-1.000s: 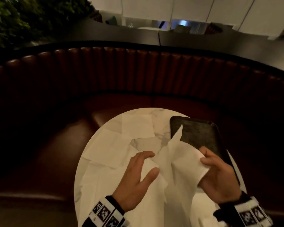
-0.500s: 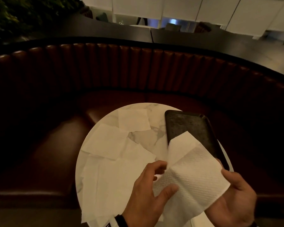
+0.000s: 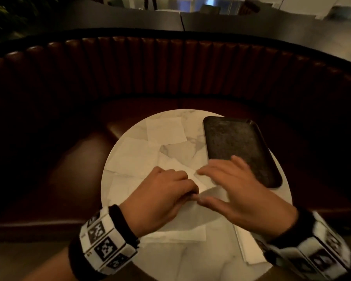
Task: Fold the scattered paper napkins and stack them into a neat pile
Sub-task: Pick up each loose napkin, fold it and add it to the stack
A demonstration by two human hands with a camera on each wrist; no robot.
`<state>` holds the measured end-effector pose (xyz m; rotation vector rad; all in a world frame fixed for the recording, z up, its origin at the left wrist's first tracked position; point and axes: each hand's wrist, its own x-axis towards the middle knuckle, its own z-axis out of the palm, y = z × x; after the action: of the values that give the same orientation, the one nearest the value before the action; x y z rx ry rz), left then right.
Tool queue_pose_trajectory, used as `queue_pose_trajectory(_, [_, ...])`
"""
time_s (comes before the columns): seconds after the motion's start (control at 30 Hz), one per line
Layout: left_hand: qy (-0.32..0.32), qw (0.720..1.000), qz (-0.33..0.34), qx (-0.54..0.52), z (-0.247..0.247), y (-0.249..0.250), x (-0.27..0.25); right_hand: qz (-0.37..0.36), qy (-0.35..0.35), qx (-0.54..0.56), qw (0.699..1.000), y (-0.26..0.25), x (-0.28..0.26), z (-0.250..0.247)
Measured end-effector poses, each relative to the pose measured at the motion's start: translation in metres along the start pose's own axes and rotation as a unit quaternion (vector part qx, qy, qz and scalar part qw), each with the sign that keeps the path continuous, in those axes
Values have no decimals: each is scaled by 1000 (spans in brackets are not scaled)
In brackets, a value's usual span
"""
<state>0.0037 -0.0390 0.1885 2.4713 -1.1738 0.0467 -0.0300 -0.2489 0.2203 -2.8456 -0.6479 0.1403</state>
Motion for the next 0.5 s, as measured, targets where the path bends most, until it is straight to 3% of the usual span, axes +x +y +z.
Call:
queue_pose_trajectory(0.07, [-25,999,10,35,-13,2,1,-9,-65,40,997,-9,17,8])
queue_pose_trajectory(0.27, [-90,996,-1,2,-37,-10,-3,-3,9,222,975,2,-6,26])
queue_pose_trajectory(0.37, [-110,993,14,-35,-33,-21,5,62,33,296,952,14,-34,39])
queue_pose_trajectory(0.5, [-143,988,8,-63,-6,-29,35,179,39,407,895,35,-76,62])
